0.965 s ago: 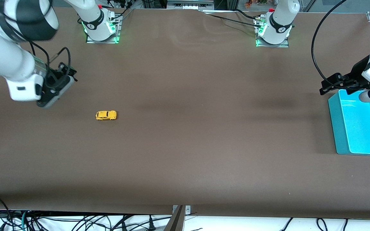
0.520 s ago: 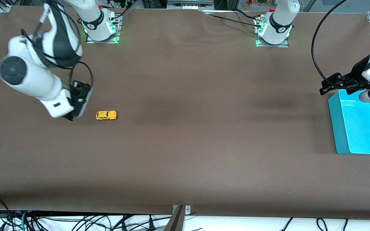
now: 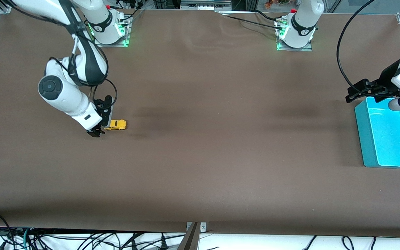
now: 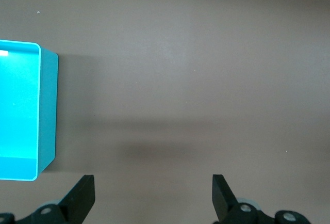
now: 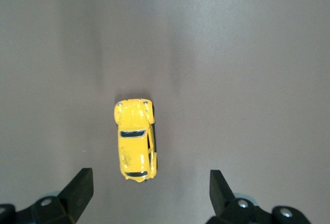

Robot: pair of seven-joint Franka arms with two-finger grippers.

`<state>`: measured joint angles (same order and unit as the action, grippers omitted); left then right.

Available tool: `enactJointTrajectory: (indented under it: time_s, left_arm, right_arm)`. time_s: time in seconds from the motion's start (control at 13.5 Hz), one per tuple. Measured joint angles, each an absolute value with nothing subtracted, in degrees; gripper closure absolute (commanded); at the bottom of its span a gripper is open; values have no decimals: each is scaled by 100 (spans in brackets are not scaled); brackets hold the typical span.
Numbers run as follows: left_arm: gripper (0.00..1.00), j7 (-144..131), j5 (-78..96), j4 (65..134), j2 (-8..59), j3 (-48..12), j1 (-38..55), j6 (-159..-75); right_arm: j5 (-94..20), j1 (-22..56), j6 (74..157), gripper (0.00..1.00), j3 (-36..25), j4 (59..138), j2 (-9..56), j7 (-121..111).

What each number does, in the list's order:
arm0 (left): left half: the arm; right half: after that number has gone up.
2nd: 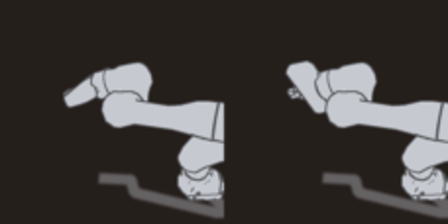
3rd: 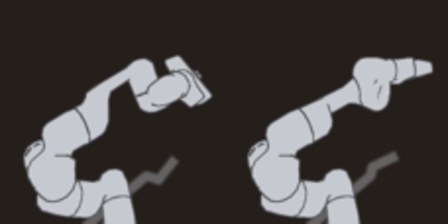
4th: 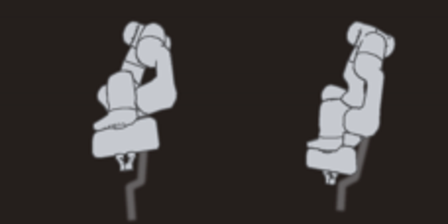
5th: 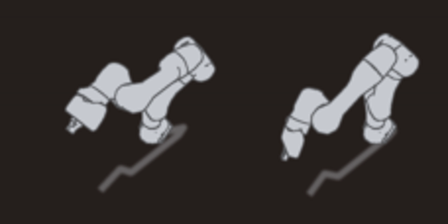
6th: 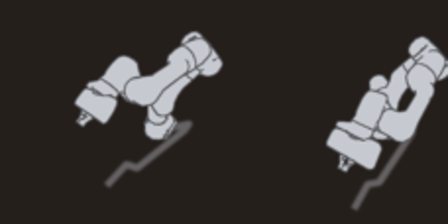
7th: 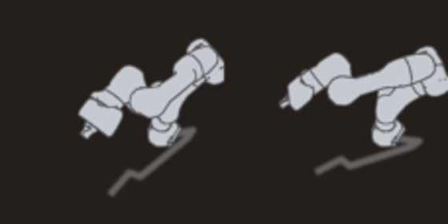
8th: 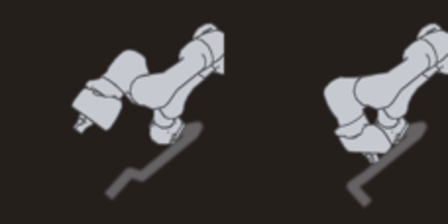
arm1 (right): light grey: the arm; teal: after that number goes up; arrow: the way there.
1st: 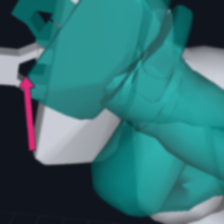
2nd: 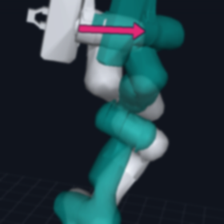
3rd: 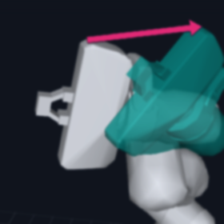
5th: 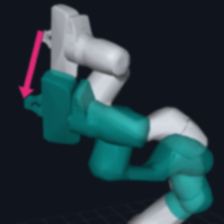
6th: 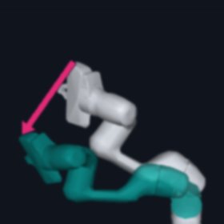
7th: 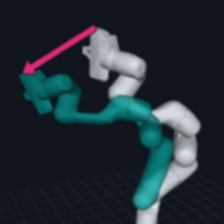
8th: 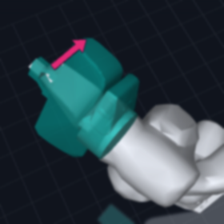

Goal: Wind and store yellow beetle car
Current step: 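Move the right gripper over the yellow toy car, then lower the right gripper and close it on the yellow car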

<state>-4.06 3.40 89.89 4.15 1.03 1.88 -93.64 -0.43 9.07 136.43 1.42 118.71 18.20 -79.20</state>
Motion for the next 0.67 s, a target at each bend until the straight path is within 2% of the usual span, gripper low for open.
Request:
enactJointTrajectory:
  time_s: [0.15,0.67]
  left_arm:
    - [0,-406,340,8988,415,103,188,-9364]
    - [0,-406,340,8987,416,103,188,-9364]
  right_arm:
    - [-43,865,13838,5,149,11872,2036,-8000]
    - [-43,830,14408,6,164,12083,2340,-8016]
